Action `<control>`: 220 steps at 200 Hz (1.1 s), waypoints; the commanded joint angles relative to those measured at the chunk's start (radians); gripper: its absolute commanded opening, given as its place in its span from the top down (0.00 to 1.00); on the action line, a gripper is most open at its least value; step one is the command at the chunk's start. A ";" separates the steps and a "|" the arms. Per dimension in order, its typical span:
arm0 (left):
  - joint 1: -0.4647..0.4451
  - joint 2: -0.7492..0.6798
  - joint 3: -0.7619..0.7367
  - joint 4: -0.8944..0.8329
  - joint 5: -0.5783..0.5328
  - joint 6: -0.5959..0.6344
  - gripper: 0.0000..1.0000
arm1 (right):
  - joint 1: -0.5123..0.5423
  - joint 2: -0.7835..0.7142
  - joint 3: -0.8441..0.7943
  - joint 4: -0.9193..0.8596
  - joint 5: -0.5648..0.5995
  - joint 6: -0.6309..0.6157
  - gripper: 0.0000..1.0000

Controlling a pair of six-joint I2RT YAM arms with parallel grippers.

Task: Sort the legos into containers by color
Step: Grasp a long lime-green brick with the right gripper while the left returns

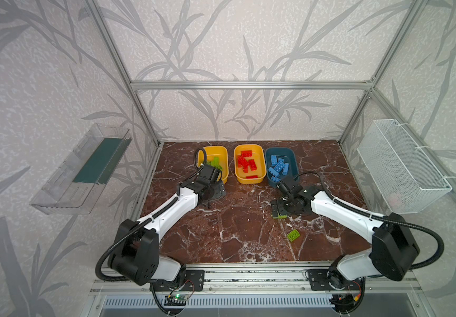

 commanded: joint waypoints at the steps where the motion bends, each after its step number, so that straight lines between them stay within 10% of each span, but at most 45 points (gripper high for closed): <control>1: -0.015 -0.112 -0.109 0.058 -0.052 -0.047 0.01 | 0.025 0.056 0.064 -0.018 0.053 0.052 0.01; 220: -0.131 -0.245 -0.262 0.026 0.027 -0.091 0.01 | 0.037 0.197 0.012 0.052 0.101 0.152 0.01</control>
